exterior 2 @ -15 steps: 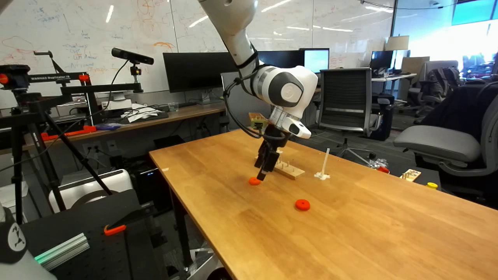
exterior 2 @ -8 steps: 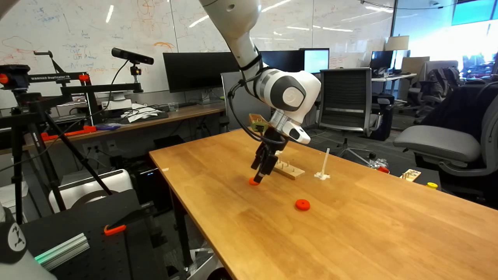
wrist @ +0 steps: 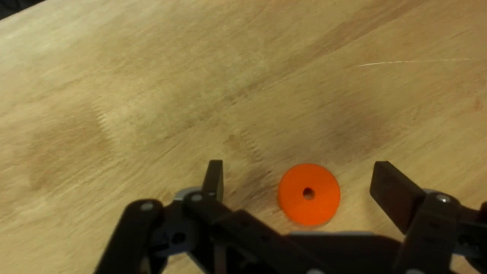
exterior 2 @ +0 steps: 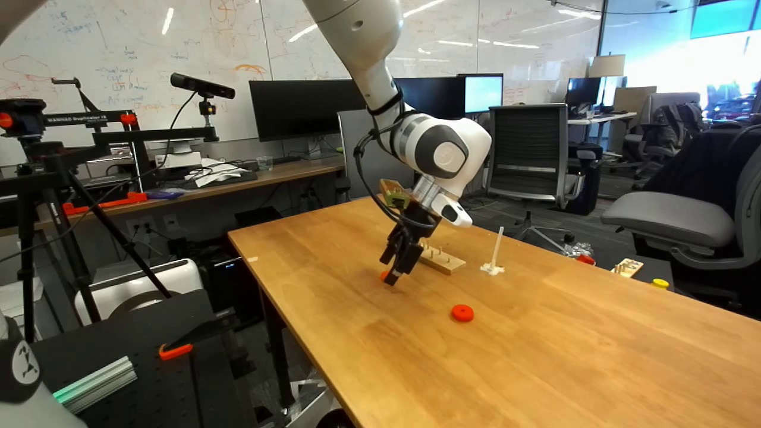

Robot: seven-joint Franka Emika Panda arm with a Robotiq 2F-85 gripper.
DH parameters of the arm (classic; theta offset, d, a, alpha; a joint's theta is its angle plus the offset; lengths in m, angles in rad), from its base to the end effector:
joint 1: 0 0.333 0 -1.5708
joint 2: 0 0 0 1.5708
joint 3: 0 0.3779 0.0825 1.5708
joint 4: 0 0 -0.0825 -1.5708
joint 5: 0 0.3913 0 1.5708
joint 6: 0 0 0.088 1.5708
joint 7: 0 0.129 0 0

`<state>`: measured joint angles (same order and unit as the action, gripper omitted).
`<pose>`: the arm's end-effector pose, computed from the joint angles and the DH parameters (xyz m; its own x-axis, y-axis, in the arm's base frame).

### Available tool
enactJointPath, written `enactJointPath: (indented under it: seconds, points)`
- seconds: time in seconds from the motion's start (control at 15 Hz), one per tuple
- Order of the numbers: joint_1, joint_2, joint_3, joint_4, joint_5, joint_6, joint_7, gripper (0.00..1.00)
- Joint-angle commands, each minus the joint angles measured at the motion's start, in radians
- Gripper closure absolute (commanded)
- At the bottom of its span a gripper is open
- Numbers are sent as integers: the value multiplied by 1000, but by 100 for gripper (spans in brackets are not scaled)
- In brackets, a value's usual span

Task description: Place an orange disk on the wooden base

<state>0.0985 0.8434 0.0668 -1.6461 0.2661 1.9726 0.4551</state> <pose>0.6441 0.1264 0.1100 0.7426 -0.3880 -0.5459 -0.4420 -0.8963 0.0359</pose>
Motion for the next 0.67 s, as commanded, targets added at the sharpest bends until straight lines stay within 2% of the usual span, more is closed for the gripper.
enactJointPath:
  seconds: [0.0,0.6]
  points:
    - [-9,27,6,47,42,-18,-42,0]
    - [-13,39,6,63,72,-28,-67,0]
